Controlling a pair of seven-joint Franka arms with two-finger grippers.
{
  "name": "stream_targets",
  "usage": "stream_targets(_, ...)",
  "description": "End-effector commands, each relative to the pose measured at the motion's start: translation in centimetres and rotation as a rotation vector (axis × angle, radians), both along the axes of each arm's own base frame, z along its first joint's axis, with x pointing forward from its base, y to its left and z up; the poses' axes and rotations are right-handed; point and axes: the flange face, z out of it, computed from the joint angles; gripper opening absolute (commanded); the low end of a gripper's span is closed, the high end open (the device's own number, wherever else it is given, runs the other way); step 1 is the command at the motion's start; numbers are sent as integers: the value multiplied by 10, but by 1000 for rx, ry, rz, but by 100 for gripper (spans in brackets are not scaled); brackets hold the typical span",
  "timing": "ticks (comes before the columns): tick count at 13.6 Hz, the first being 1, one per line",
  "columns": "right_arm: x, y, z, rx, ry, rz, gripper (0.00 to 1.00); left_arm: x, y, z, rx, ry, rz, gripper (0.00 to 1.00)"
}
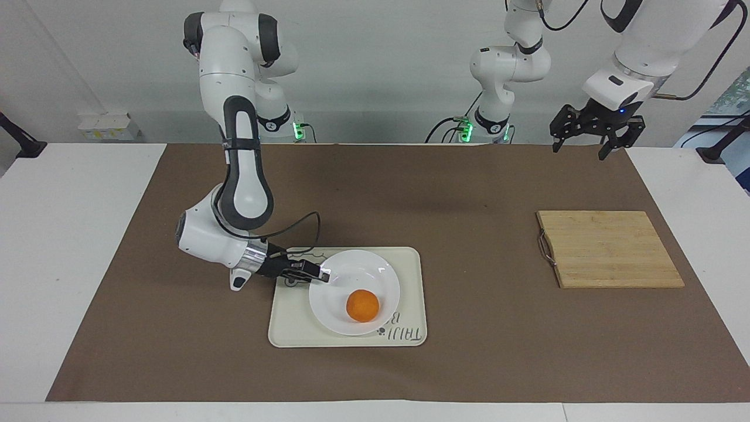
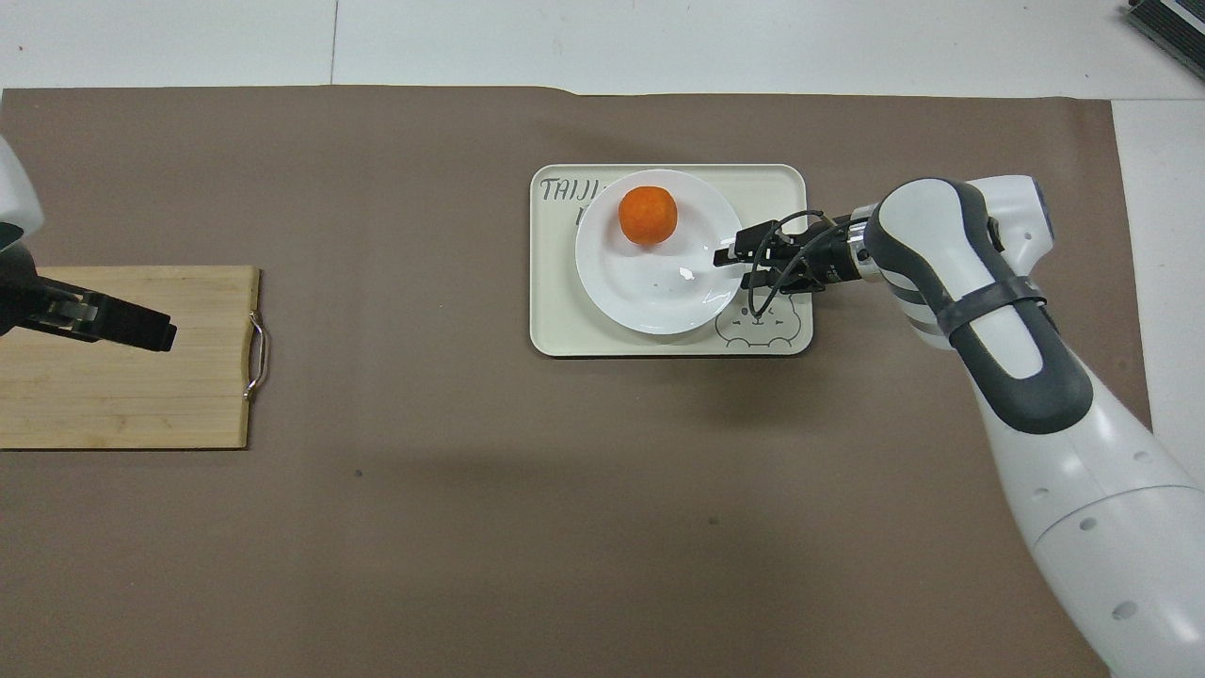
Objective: Place orange and plate with both arms
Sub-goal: 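Nudge the plate with the right gripper to center it on the tray, then lift the right gripper off the plate and draw it back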
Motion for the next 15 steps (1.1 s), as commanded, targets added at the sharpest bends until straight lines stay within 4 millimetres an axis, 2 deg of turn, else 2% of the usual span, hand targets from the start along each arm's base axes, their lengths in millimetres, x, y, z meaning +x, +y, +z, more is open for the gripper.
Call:
stream_targets(1,-1,-15,31,-42,-56,20,100,-5,0,0,2,-14,-13,100)
stream_targets(5,-4,-28,64,-239,-116,143,100,-6,1,0,1,-8,-10,100)
stream_targets(9,-8,-43,110,-461,-192,249,100,-7,2,1,2,-2,-3,100)
stream_targets(13,-18,-56,153,-648,-193,281,100,-10,1,-1,2,15,1,100)
stream_targets(15,-30,-59,171,-674,-135,272,100,-9,2,0,2,10,3,100)
